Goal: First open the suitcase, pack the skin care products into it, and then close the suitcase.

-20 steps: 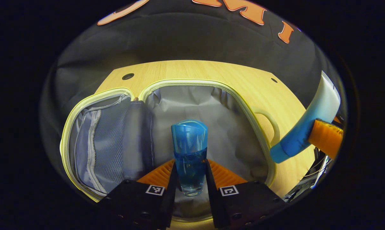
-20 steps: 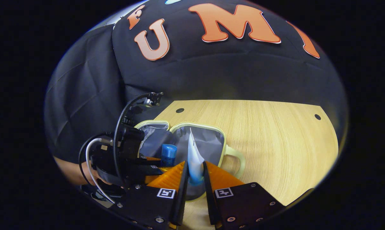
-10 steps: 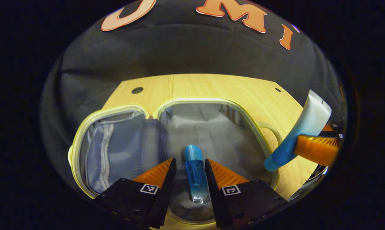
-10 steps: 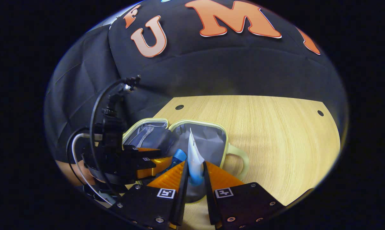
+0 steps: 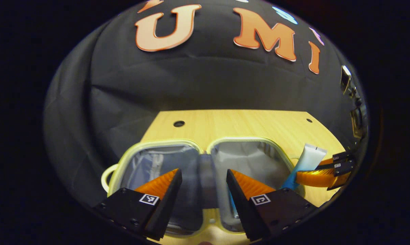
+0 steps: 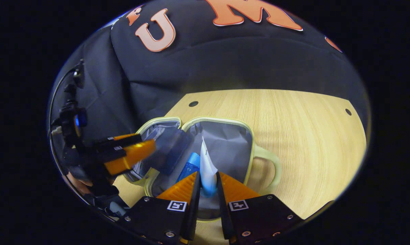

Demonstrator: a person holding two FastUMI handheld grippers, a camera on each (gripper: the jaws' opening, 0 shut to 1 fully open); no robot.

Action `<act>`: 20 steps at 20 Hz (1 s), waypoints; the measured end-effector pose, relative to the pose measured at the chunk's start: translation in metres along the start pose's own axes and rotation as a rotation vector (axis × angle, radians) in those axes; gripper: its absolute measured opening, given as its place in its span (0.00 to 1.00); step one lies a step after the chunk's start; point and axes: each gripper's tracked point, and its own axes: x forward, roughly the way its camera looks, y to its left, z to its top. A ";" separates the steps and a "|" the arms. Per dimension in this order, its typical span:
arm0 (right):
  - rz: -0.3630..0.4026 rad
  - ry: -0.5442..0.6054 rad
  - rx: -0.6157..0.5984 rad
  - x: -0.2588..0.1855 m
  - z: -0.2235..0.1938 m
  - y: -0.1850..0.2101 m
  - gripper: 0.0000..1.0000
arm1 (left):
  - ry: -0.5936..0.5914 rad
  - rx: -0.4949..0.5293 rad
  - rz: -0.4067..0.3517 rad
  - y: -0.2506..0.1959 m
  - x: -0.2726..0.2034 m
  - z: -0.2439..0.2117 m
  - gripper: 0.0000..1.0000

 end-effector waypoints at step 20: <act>-0.169 0.133 0.178 0.040 -0.012 -0.018 0.43 | 0.023 -0.267 0.339 0.223 -0.049 -0.049 0.89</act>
